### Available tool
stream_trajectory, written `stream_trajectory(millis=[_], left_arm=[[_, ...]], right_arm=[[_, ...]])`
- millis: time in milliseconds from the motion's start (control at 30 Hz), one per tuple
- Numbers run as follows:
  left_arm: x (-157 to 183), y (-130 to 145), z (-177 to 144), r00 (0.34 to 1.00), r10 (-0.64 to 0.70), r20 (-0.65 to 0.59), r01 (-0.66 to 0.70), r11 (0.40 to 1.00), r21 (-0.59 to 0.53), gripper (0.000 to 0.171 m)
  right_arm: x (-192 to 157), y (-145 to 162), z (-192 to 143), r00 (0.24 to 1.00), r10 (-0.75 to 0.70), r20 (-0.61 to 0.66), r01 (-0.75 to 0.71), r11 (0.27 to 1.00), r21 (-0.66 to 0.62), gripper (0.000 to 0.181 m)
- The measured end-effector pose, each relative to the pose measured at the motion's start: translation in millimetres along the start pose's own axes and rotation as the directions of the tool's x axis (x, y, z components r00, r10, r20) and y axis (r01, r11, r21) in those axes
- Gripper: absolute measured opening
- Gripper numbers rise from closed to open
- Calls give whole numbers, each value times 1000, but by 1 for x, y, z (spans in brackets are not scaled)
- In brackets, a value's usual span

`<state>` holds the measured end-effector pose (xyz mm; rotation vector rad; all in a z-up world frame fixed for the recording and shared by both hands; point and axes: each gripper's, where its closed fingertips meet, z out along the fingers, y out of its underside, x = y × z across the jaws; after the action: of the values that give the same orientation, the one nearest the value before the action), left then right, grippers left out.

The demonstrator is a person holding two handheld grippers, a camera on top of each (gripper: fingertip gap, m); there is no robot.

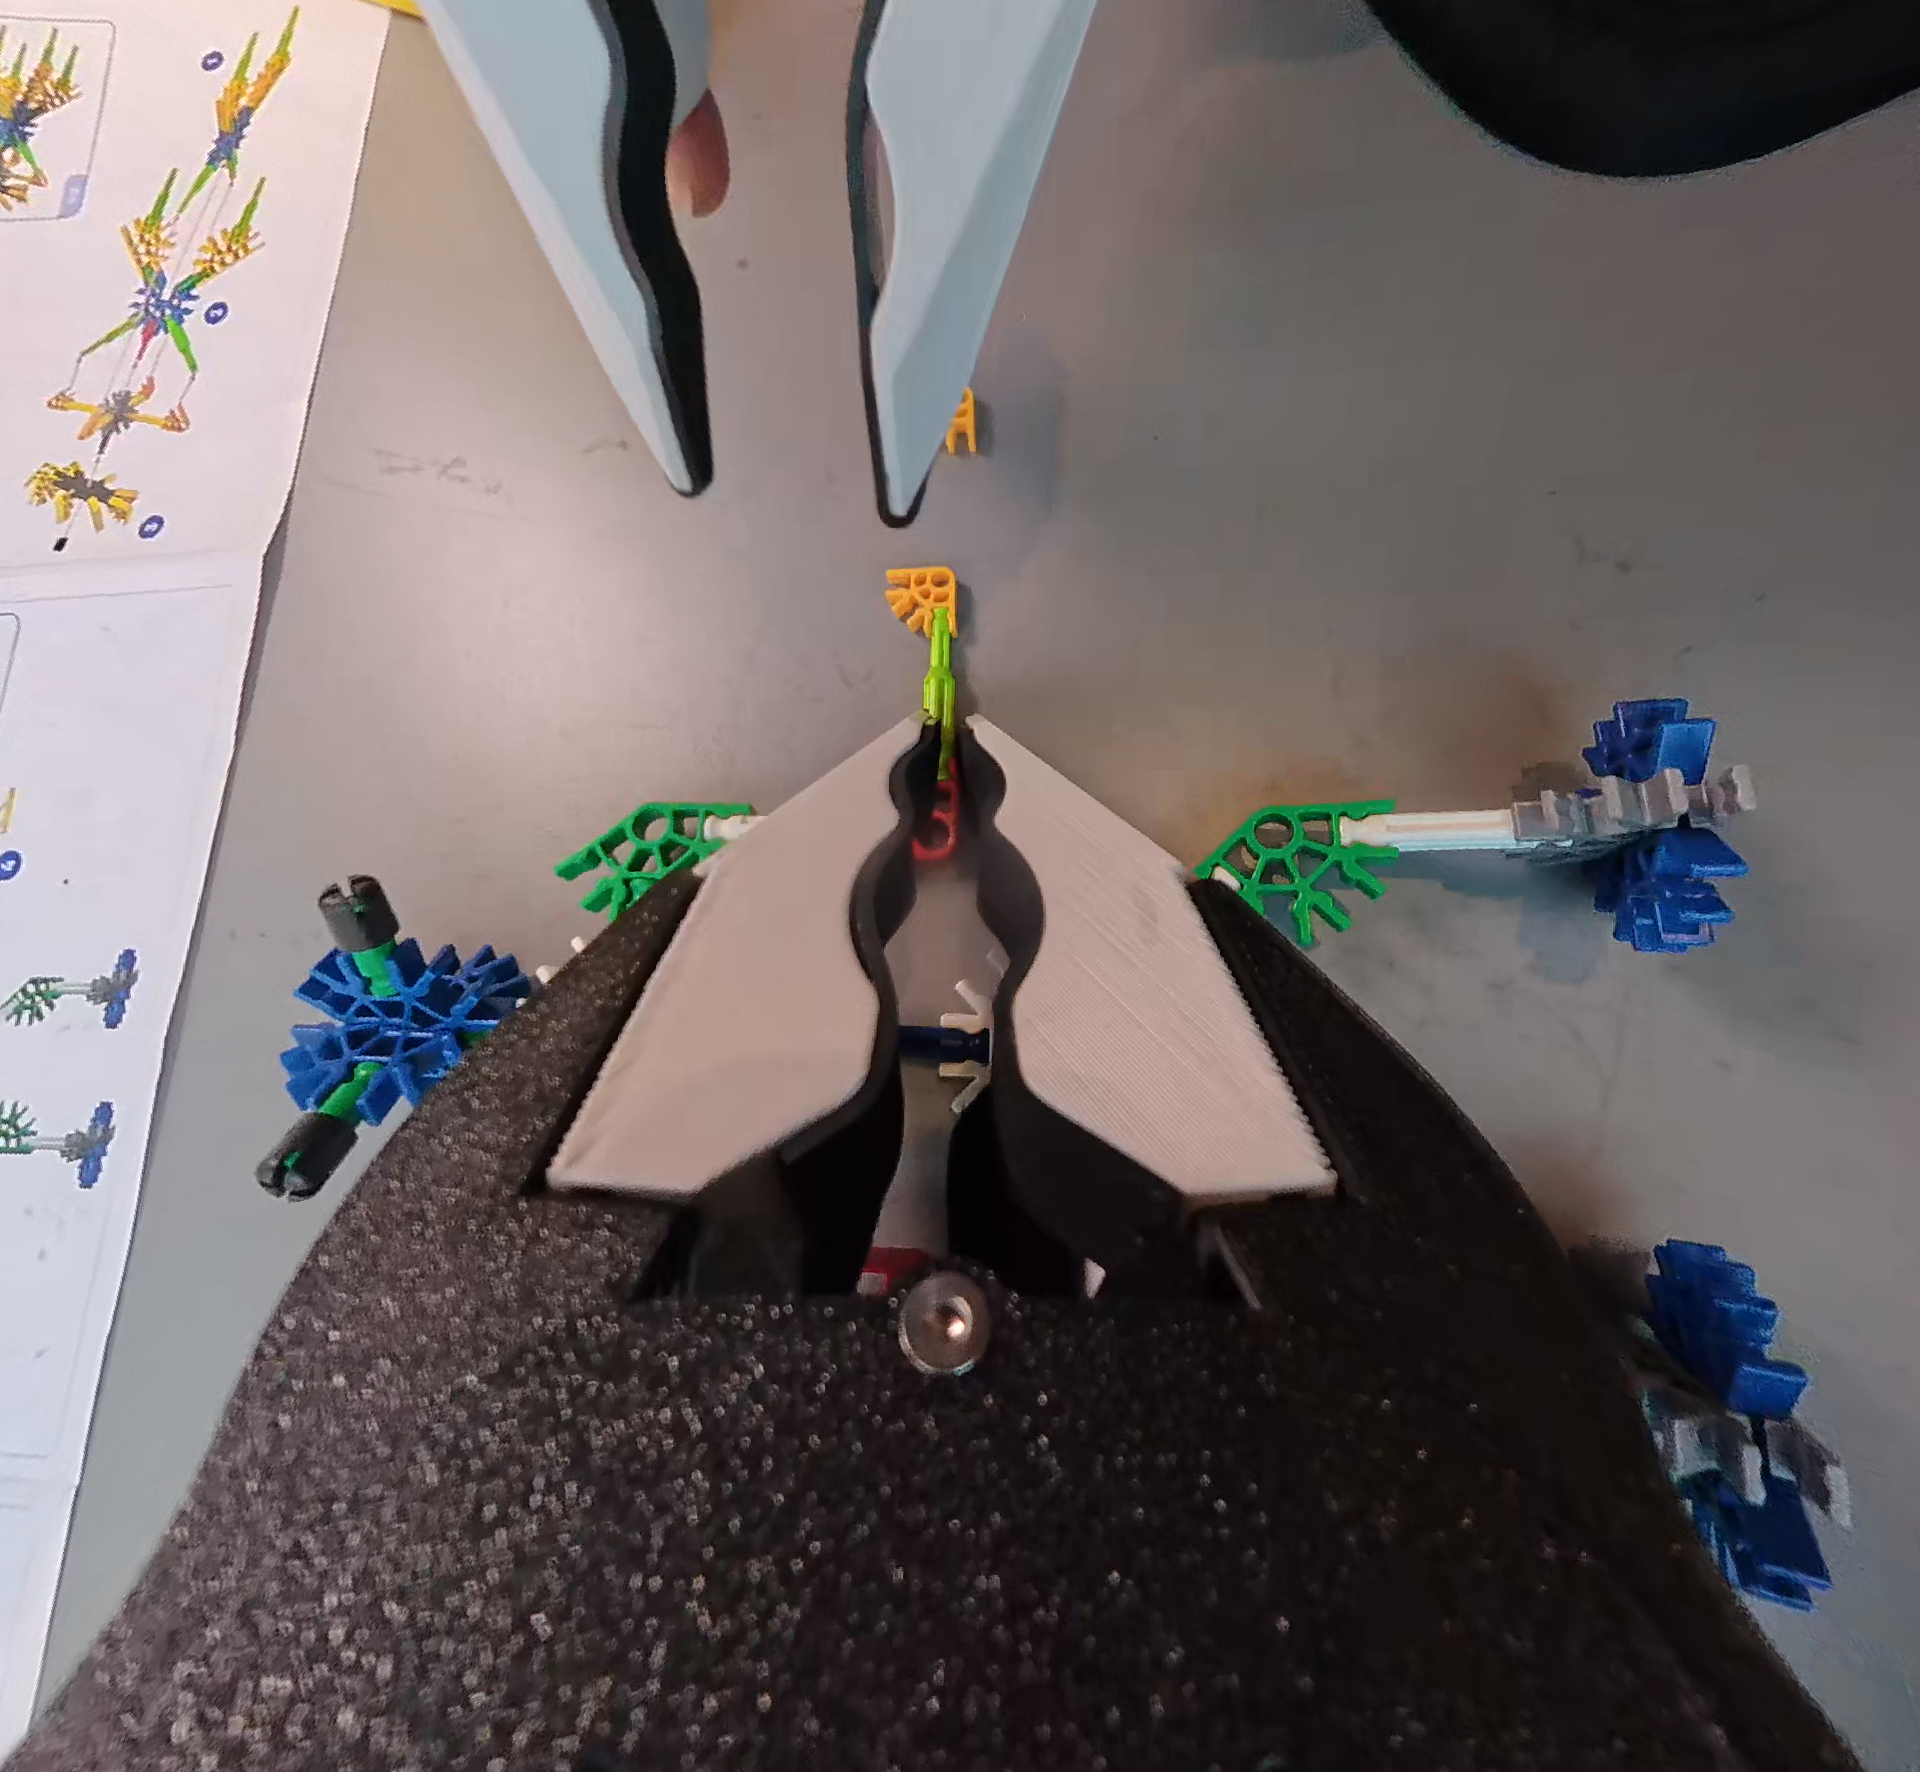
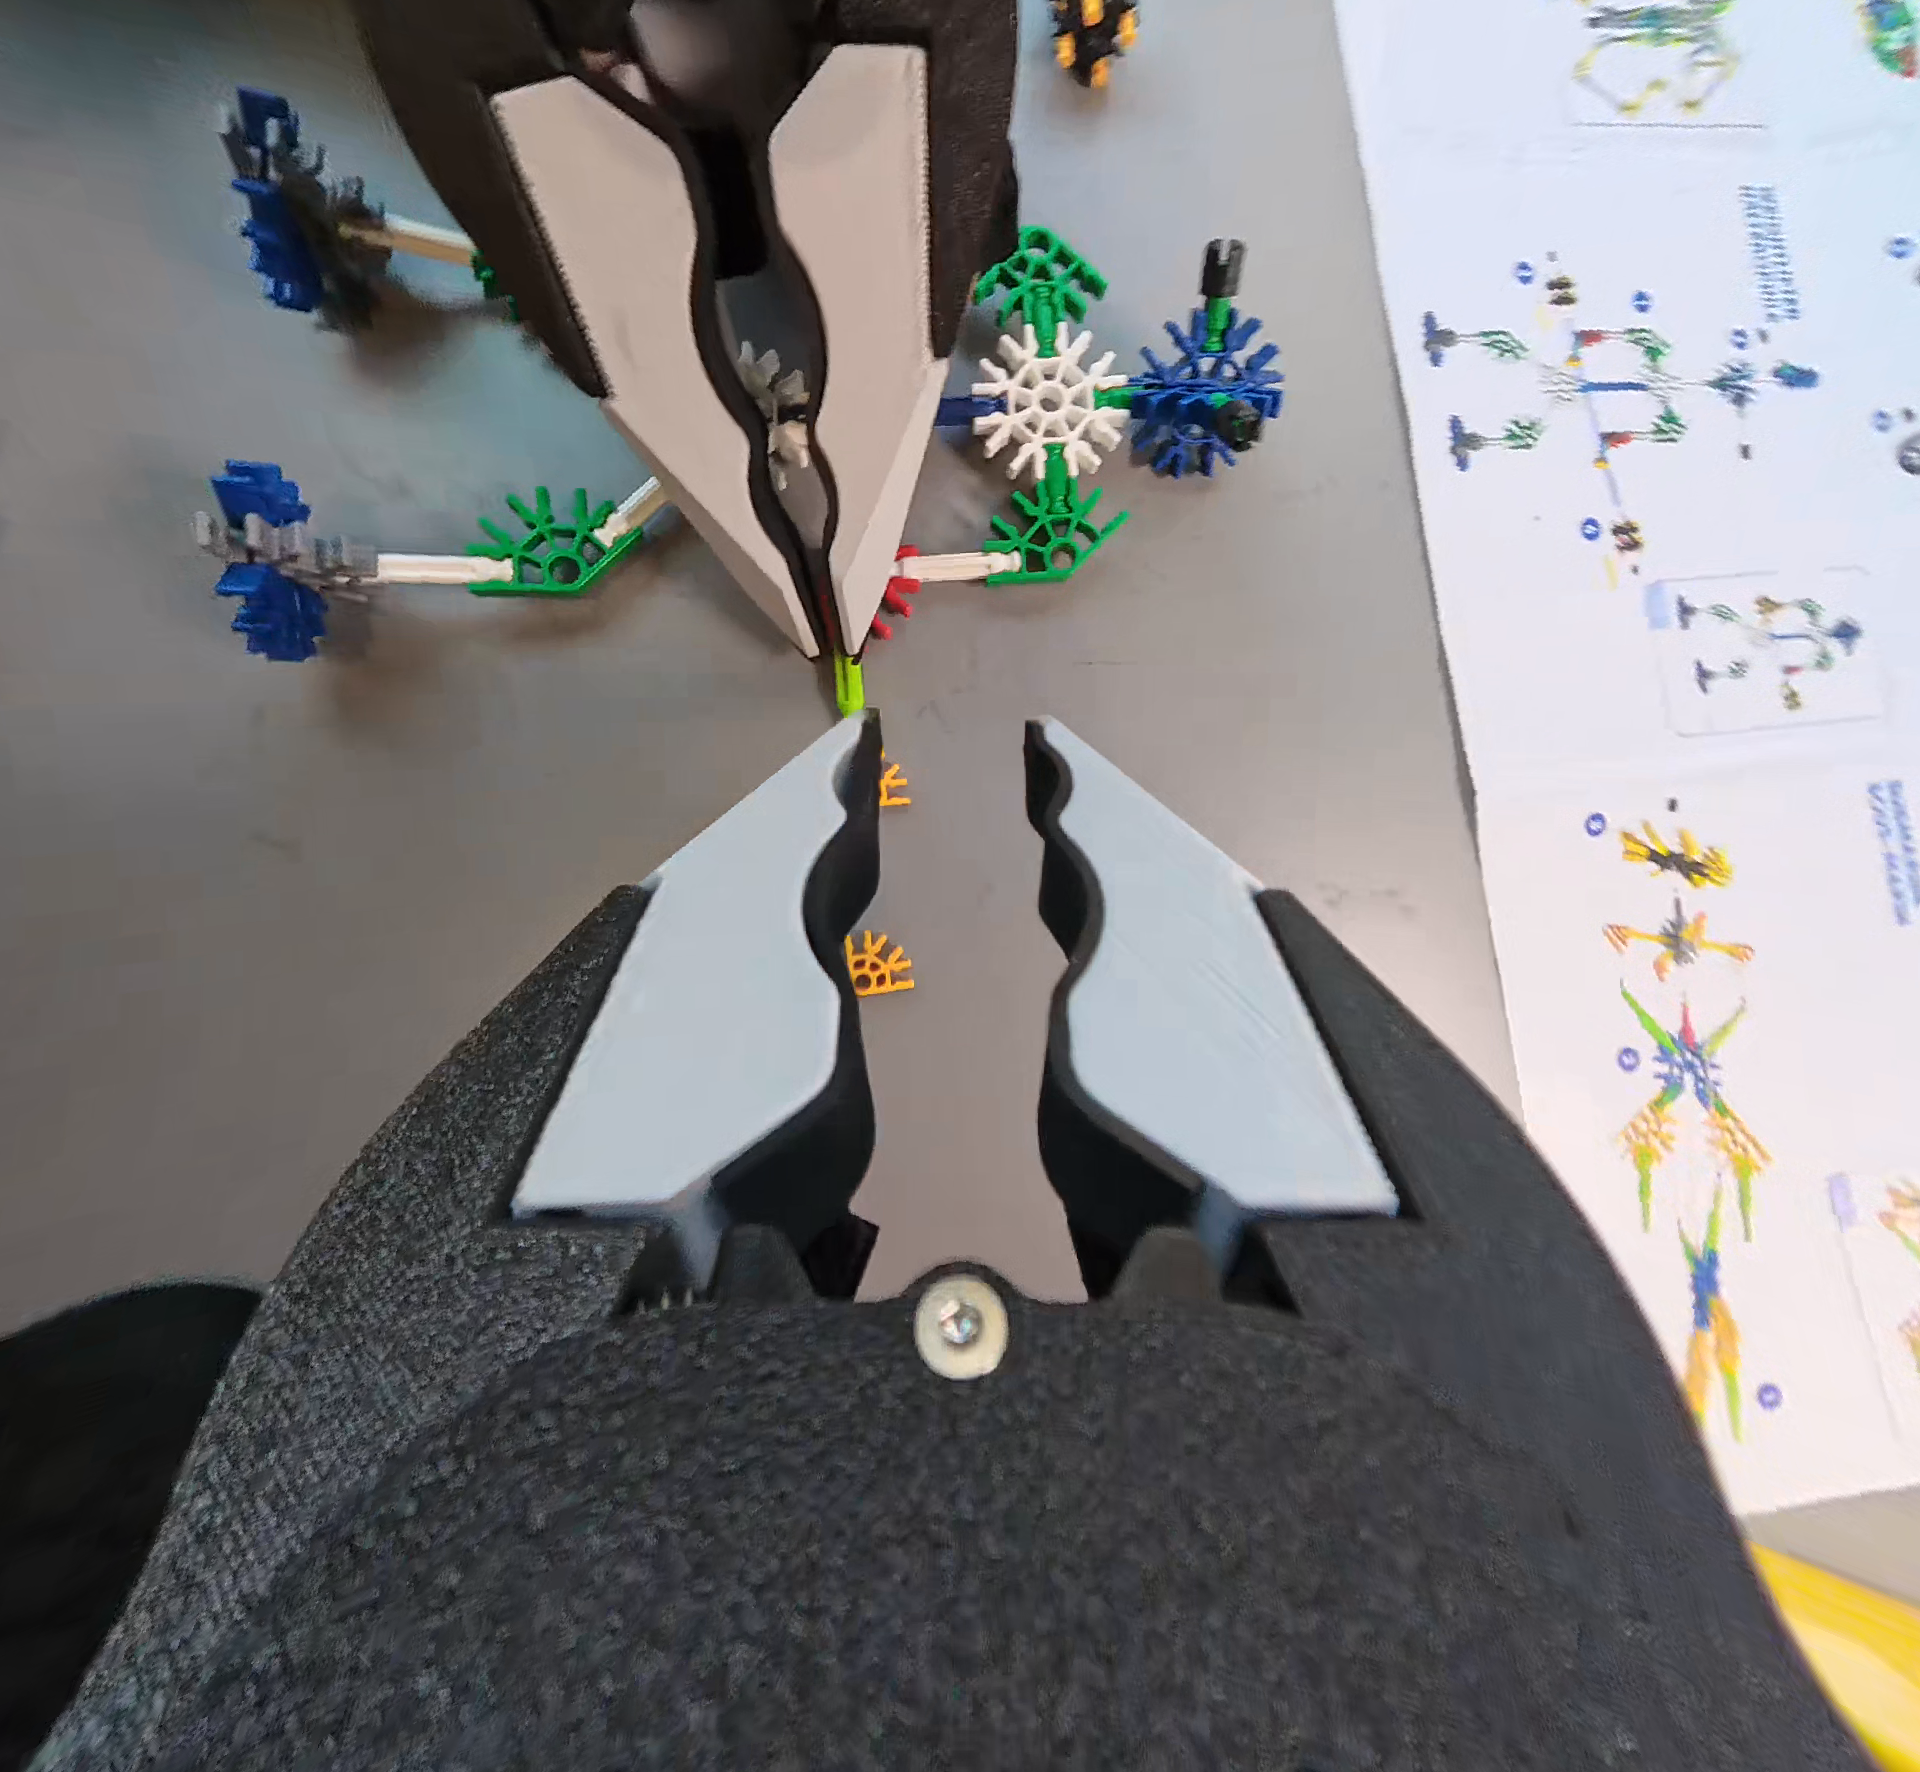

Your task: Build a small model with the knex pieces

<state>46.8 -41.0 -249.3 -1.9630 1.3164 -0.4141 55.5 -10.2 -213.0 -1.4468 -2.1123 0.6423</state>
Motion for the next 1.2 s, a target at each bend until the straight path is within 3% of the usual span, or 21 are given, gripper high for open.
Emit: stream_trajectory(millis=[67, 133, 200, 233, 300, 400, 467, 567, 767, 1033, 1100, 1200], left_arm=[[0, 0, 0, 1000, 0, 8, 0, 1000, -3, 4], [-3, -4, -2, 1000, -4, 26, 4, 1000, 17, 11], [-2, -21, -10, 999, -45, 14, 44, 993, 106, 16], [-4, -31, -17, 997, -68, 18, 65, 985, 159, 19], [-15, -46, -39, 991, -121, 56, 103, 961, 257, 24], [-36, -58, -83, 966, -225, 131, 160, 911, 381, 33], [-47, -51, -112, 936, -298, 187, 194, 881, 432, 36], [-47, -20, -142, 880, -399, 258, 257, 856, 449, 36], [-17, 51, -155, 788, -527, 319, 382, 824, 418, 36], [-15, 55, -146, 794, -507, 334, 361, 837, 412, 34], [-14, 55, -141, 802, -506, 316, 369, 837, 404, 34], [-9, 55, -135, 815, -502, 291, 375, 838, 396, 32]], right_arm=[[7, -1, -8, 994, 71, -86, -65, 995, 72, 0], [9, -2, -15, 980, 156, -125, -136, 978, 157, 0], [18, -3, -23, 951, 233, -201, -181, 952, 248, 0], [23, 1, -26, 936, 260, -238, -194, 944, 267, 4], [23, 15, -26, 930, 252, -268, -202, 959, 201, 35], [13, 30, -27, 952, 204, -227, -182, 977, 116, 43], [7, 36, -24, 963, 214, -166, -199, 975, 103, 43], [-5, 45, -16, 974, 212, -82, -209, 977, 49, 49], [-21, 61, -6, 983, 182, -8, -182, 982, -46, 49], [-23, 61, 0, 981, 192, 13, -191, 980, -55, 27], [-23, 61, 0, 980, 200, 16, -199, 978, -58, 13], [-22, 57, -3, 983, 184, -2, -184, 982, -48, 13]])
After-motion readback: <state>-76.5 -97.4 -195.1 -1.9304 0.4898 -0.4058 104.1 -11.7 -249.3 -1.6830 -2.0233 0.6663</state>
